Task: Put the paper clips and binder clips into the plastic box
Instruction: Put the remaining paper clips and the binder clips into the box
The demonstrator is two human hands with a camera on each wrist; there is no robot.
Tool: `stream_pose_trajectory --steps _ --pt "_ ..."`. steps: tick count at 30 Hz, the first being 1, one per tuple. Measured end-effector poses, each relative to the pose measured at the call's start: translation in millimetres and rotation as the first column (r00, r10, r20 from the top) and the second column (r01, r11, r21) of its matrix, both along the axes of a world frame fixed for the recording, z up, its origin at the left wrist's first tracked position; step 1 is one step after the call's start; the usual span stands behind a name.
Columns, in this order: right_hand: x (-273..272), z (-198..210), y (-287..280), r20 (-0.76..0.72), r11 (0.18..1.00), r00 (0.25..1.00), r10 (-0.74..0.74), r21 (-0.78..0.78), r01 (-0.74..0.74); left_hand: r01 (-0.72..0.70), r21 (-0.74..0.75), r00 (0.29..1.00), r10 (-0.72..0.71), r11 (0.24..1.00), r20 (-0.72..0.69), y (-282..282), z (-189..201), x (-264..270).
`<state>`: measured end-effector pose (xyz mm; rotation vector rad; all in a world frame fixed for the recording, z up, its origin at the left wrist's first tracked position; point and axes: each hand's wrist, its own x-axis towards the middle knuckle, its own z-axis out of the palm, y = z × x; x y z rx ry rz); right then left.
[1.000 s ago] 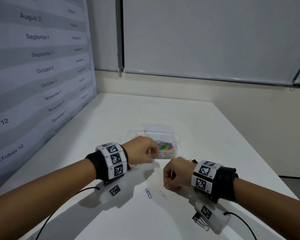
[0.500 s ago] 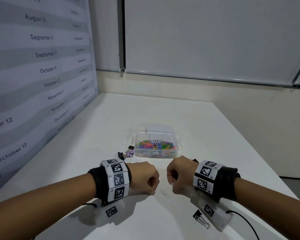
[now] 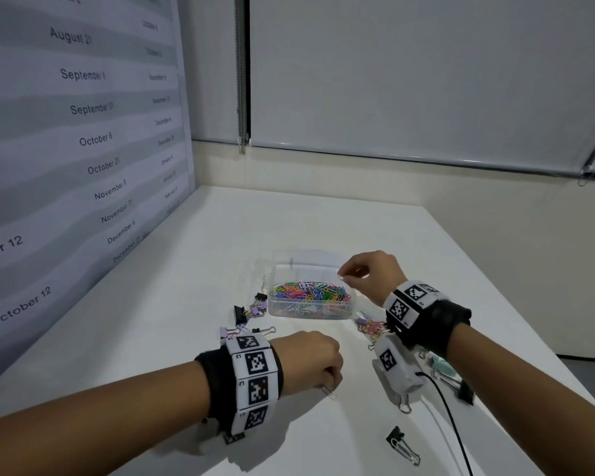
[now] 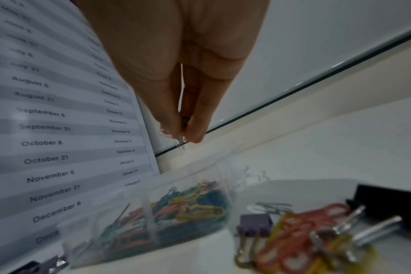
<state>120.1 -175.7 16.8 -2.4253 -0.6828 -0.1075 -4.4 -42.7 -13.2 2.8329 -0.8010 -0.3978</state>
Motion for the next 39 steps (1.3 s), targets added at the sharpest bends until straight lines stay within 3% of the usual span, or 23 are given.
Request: stream_pose_trajectory --steps 4,9,13,19,27,35,39 --pt "2 -9 -4 -0.038 0.996 0.998 0.048 -0.074 -0.051 -0.010 -0.057 1.000 0.011 0.998 0.003 -3 -2 -3" --pt "9 -7 -29 0.035 0.984 0.999 -0.034 -0.173 0.039 -0.030 -0.083 0.998 0.026 0.996 -0.049 -6 0 -2" --pt "9 -12 -44 -0.148 0.914 0.988 -0.051 -0.405 -0.013 -0.065 -0.076 0.994 0.058 0.995 -0.088 -7 -1 -1" --pt "7 -21 -37 -0.248 0.833 0.969 -0.013 -0.539 -0.127 -0.102 -0.096 0.989 0.091 0.990 -0.116 -7 -2 -2" --pt "1 -20 -37 -0.293 0.877 0.956 0.005 -0.459 -0.145 -0.113 -0.108 0.985 0.097 0.988 -0.144 -6 -3 -2" --pt "0 -16 -43 -0.353 0.878 0.935 -0.015 -0.452 -0.157 -0.136 -0.092 0.989 0.129 0.986 -0.076 4 -3 -1" --pt "4 -5 -38 -0.305 0.941 0.952 0.017 -0.317 -0.119 -0.147 -0.103 0.987 0.138 0.984 -0.084 9 0 -1"
